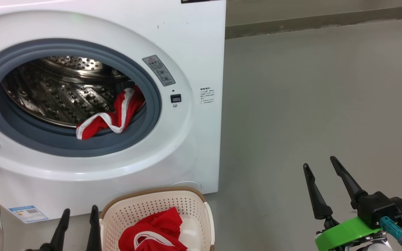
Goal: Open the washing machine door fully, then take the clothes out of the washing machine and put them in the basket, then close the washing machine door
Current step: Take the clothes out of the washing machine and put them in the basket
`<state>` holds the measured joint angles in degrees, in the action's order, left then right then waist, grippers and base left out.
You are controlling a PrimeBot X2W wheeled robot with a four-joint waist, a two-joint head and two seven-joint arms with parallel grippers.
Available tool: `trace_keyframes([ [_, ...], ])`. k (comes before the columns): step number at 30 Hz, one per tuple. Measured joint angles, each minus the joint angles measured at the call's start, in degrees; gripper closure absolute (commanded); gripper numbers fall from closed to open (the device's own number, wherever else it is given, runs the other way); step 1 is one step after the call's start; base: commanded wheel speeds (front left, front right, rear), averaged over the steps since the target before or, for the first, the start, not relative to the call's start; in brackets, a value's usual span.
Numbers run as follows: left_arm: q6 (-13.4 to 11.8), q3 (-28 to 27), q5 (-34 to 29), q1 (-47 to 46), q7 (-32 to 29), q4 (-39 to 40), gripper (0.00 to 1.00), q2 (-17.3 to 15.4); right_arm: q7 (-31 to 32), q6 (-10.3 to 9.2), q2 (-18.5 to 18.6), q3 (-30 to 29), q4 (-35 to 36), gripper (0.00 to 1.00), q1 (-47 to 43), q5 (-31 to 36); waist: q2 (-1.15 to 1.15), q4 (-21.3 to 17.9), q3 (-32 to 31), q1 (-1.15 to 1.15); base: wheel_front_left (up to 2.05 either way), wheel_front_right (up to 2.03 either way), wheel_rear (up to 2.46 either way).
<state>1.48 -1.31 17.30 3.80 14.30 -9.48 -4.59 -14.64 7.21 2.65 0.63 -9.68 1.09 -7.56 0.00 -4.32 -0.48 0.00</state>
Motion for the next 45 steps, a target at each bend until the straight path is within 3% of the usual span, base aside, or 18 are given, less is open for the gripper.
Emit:
trace_keyframes([
  [17, -0.4, 0.0, 1.5, -3.6, 0.0, -0.4, 0.00, 0.5, 0.0, 0.00, 0.0, 1.4, 0.9, 0.00, 0.2, -1.1, 0.00, 0.9, 3.6, 0.00, 0.00, 0.00, 0.00],
  [32, 0.6, 0.7, 1.6, -21.1, -0.2, -5.2, 0.00, -1.8, 0.0, 0.00, 0.0, 2.4, 2.0, 0.00, 5.6, -1.4, 0.00, 2.7, 13.0, 0.00, 0.00, 0.00, 0.00],
  [45, 1.7, 0.3, 2.5, -40.4, -0.2, -17.1, 0.00, -3.9, 0.0, 0.00, 0.1, 3.7, 3.3, 0.00, 12.0, 0.1, 0.00, 2.5, 22.2, 0.00, 0.00, 0.00, 0.00],
])
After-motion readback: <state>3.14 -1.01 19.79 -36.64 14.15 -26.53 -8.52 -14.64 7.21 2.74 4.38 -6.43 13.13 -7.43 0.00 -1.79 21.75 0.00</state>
